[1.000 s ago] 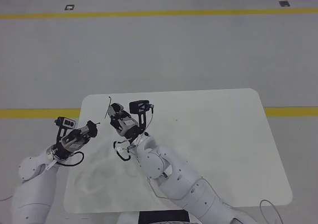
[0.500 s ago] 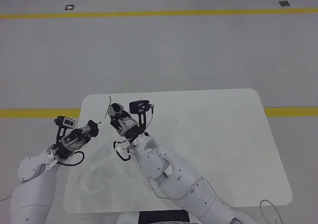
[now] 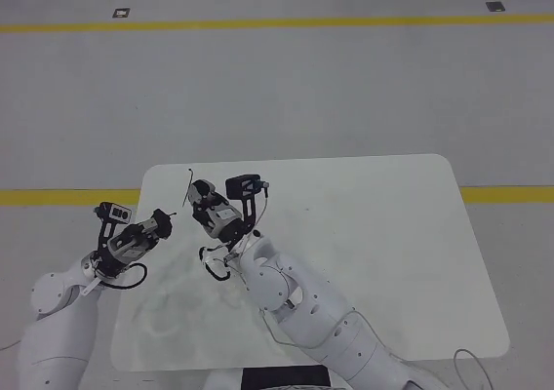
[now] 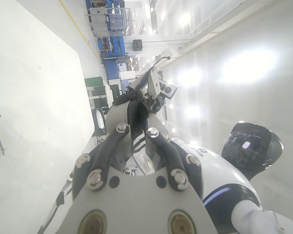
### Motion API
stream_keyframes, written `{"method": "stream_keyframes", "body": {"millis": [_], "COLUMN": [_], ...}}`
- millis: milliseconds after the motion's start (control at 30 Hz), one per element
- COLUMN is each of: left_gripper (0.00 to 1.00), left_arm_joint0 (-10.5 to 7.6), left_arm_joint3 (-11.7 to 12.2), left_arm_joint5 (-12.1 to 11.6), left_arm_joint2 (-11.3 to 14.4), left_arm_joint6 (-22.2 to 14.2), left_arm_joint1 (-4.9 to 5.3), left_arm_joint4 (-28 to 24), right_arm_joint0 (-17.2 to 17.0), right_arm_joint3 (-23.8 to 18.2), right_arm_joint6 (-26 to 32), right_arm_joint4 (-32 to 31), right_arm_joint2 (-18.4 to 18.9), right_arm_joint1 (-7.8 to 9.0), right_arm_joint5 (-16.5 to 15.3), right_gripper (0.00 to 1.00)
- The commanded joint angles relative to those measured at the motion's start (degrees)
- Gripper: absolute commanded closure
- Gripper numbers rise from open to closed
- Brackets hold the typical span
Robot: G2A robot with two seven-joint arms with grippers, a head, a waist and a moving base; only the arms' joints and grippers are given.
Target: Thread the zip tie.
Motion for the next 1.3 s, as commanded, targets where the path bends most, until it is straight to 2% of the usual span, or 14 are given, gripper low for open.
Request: {"method": "stream_keyframes", "body": {"millis": [0, 867, 1267], "left_gripper": [1.00, 1.00, 1.00], "left_arm_joint0": [0.00, 0.00, 0.00], "left_arm_joint3": [0.00, 0.00, 0.00], "left_arm_joint5": [0.00, 0.00, 0.00], "left_arm_joint2": [0.00, 0.00, 0.00], "left_arm_joint6": [0.00, 0.00, 0.00], "left_arm_joint1": [0.00, 0.00, 0.00], "left_arm_joint4": [0.00, 0.00, 0.00], "right_arm_joint0": [0.12, 1.11, 0.26], "right_arm_joint3": [0.19, 3.01, 1.99], "right_arm_joint6": [0.05, -0.25, -0.43], "right_arm_joint4": [0.11, 0.32, -0.94], "right_arm_joint2": [-0.03, -1.12, -0.61], "right_arm_joint1": [-0.07, -1.22, -1.12], "right_arm_joint5": [-0.28, -1.45, -2.69], "right_gripper": [1.00, 1.00, 1.00]}}
